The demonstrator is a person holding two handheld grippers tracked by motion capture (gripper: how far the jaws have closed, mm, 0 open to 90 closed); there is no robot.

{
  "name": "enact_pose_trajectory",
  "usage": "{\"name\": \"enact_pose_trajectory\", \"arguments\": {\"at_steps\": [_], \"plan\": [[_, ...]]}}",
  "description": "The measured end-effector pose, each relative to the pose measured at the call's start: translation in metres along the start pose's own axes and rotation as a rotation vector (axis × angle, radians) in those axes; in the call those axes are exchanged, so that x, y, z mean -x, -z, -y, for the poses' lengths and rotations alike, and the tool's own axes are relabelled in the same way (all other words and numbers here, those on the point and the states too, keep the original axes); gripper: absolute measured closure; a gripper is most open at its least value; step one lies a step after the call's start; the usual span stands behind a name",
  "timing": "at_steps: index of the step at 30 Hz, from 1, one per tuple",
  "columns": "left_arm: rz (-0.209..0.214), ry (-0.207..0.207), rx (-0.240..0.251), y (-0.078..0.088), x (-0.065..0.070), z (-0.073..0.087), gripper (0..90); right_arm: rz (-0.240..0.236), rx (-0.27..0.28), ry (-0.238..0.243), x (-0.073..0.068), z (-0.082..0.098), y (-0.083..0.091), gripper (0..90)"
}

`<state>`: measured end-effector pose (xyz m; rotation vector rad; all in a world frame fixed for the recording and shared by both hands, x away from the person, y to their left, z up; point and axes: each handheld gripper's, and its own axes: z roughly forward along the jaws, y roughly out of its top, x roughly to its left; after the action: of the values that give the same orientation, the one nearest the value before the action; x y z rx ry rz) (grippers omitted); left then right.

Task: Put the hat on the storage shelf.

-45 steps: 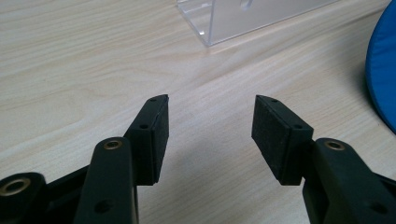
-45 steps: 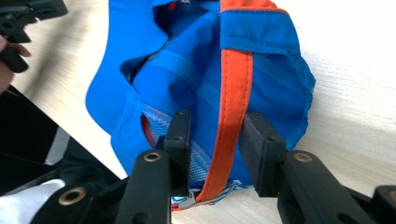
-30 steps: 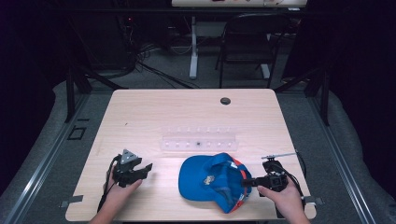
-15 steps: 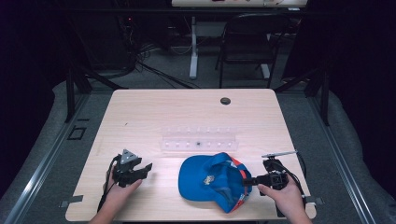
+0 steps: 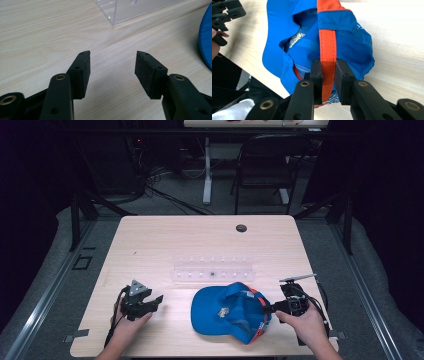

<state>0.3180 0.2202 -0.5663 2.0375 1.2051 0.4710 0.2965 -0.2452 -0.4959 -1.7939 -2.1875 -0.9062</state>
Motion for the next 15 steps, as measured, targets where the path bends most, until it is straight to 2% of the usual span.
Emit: {"name": "enact_pose_trajectory", "arguments": {"at_steps": [7, 9, 15], "plan": [[0.002, 0.001, 0.002, 0.000, 0.001, 0.000, 47.0, 0.017, 0.013, -0.011, -0.008, -0.013, 0.012, 78.0], [0.002, 0.001, 0.002, 0.000, 0.001, 0.000, 47.1, 0.023, -0.008, -0.001, -0.009, -0.017, 0.017, 78.0], [0.002, 0.000, 0.000, 0.000, 0.001, 0.000, 47.1, 0.074, -0.019, 0.010, -0.017, -0.030, 0.026, 78.0]]}}
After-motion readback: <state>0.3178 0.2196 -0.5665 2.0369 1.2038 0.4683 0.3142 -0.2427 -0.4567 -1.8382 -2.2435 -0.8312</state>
